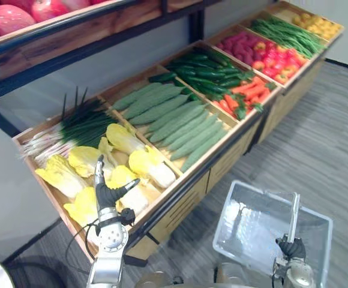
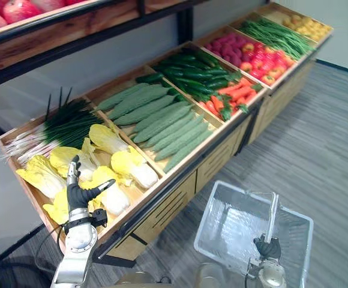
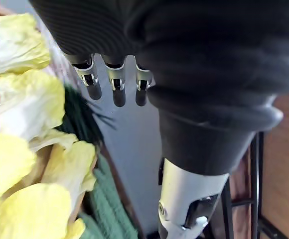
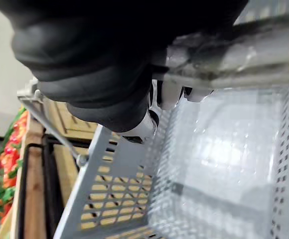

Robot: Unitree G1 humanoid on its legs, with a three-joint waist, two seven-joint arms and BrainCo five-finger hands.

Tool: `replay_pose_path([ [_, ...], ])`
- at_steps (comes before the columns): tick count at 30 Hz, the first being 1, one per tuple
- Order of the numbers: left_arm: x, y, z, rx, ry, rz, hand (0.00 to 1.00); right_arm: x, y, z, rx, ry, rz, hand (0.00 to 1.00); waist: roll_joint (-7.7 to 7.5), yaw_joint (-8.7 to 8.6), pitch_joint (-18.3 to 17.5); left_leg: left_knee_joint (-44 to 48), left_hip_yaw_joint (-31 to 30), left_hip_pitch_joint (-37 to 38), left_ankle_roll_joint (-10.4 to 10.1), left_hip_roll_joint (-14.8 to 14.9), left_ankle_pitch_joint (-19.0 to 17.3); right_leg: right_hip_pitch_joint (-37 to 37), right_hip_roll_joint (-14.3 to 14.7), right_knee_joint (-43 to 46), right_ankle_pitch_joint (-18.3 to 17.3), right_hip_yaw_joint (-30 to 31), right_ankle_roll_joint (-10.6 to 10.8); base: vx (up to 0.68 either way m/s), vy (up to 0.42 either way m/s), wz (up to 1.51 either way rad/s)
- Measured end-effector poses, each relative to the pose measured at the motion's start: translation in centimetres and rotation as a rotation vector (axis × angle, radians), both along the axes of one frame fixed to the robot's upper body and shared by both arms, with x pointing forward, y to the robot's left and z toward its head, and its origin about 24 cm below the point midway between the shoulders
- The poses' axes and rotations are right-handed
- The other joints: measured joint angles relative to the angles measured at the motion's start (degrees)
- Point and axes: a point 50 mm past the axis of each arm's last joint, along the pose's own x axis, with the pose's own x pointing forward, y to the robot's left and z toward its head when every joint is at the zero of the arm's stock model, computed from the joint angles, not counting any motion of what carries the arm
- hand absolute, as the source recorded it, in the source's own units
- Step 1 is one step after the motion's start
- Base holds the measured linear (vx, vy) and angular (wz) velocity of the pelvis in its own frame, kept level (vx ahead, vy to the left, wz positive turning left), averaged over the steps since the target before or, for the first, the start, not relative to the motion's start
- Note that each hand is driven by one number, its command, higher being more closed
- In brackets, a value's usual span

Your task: Pick vegetable in the basket

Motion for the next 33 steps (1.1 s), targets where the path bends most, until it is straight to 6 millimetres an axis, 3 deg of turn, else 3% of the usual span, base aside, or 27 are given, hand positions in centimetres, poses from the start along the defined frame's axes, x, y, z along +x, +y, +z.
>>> replay_pose_path([
  [1,0.1,0.0,0.3,0.012,-0.012,-0.006,0.00,-0.6,0.1,-0.2,0.011,0.007,-0.017,1.00,-1.52,-0.16,-0.1,0.9,0.0,-0.1,-1.4,-0.2,-1.8,0.5,-0.8,-2.5,1.5,1.4,3.2,0.19,-0.332,1.45],
  [2,0.1,-0.7,-0.3,-0.015,0.014,-0.015,0.00,-1.2,-0.5,-0.8,0.009,0.046,-0.045,1.00,-0.13,1.12,-0.7,1.6,-1.7,-0.3,-3.2,2.9,-3.5,0.8,1.1,-0.5,0.0,-1.9,1.1,0.16,-0.240,0.80],
  [4,0.1,-1.0,-0.4,-0.023,0.020,-0.019,0.00,-1.3,-0.6,-0.9,0.025,0.044,-0.059,1.00,0.69,2.96,-1.1,0.1,-2.2,-1.2,-4.2,5.3,-2.9,0.6,2.3,-1.5,-0.1,-4.6,-0.3,0.17,-0.325,0.58],
  [6,0.2,-1.0,-0.5,-0.016,0.025,-0.017,0.00,-1.4,-0.5,-1.6,0.065,0.059,-0.081,1.00,1.44,3.42,-1.4,-2.5,-3.1,-1.2,-6.3,6.3,-0.8,0.8,2.4,-3.0,0.3,-7.1,-1.3,0.10,-0.198,0.55],
  [11,0.4,-0.9,-2.7,-0.020,0.134,-0.006,0.00,-2.3,0.2,-2.9,0.141,0.109,-0.104,1.00,1.42,3.31,-1.5,-6.3,-3.5,-1.5,-6.7,6.5,2.6,2.5,1.2,-5.3,0.9,-10.9,-2.2,0.00,-0.081,0.40],
  [14,1.0,-0.8,-3.0,0.003,0.163,0.000,0.00,-3.0,0.4,-3.4,0.161,0.128,-0.125,1.00,0.87,3.25,-1.7,-7.0,-4.8,-3.2,-6.6,6.3,3.8,2.7,0.3,-7.1,1.7,-13.2,-2.4,-0.06,-0.014,0.40],
  [22,2.5,0.4,-4.2,0.064,0.254,0.041,0.00,-2.9,0.8,-3.5,0.167,0.138,-0.101,1.00,-0.67,3.20,-1.5,-10.0,-1.5,-4.4,-5.5,6.4,5.9,2.7,-0.7,-11.6,4.9,-13.3,-1.2,-0.04,0.031,0.06],
  [31,7.1,1.4,-2.7,0.165,0.244,0.059,0.00,-1.0,0.8,-2.3,0.136,0.074,-0.036,1.00,-2.44,2.79,1.3,-10.8,2.1,-8.8,-6.9,6.4,8.1,-2.9,-0.8,-11.9,6.0,-11.9,-1.1,0.02,0.004,-0.06],
  [33,8.6,1.5,-2.2,0.187,0.247,0.053,0.00,0.1,0.6,-1.4,0.116,0.028,-0.012,1.00,-2.60,1.84,2.9,-10.8,2.8,-9.4,-7.1,6.8,8.3,-4.1,-0.6,-12.0,6.4,-11.6,-1.4,0.05,-0.027,-0.13],
])
